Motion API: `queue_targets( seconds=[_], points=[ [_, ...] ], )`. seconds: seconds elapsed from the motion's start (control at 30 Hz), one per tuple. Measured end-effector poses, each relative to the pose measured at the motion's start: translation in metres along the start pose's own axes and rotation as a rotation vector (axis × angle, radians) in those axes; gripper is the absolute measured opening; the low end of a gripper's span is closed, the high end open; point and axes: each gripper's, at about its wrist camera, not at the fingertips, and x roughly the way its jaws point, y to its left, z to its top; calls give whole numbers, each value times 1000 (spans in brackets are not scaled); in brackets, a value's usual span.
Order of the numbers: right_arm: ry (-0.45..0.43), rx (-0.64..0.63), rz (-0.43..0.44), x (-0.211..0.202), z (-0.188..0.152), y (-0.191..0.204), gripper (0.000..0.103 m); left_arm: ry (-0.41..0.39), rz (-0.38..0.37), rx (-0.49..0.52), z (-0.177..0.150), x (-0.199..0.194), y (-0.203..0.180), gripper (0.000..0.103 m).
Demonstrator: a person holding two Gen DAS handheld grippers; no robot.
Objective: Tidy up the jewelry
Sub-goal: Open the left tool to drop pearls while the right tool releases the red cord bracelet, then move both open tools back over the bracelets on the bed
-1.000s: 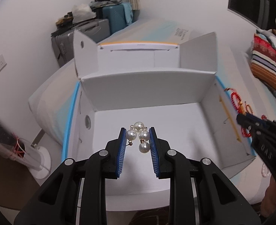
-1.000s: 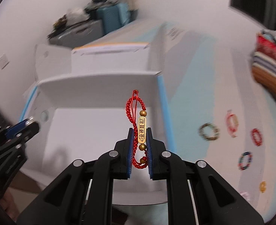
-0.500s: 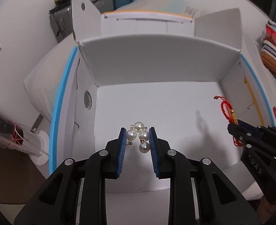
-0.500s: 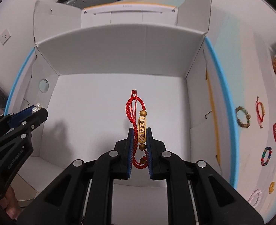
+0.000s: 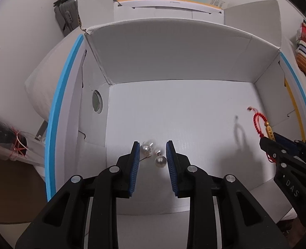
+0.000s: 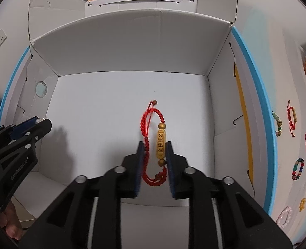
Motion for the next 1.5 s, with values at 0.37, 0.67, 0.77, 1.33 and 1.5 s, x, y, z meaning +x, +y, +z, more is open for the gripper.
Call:
queue_targets(
  seconds=[0.37, 0.67, 0.77, 1.33, 1.5],
  points=[
    [-37, -1, 31, -20, -7, 2, 68, -75, 23, -9, 0, -27, 0, 61],
    [-119, -1, 69, -60, -17, -4, 87, -187, 65, -24, 1, -72, 7, 94],
    [-157, 0, 66, -75, -20, -10, 91, -220, 61, -24, -2, -86, 3, 97],
    [-359, 87, -85, -154, -65, -97, 95, -373, -79, 95, -14, -152, -86, 97],
    [-368, 145, -128, -168, -84, -139, 95, -380, -135, 167, -15, -155, -139, 97]
  ],
)
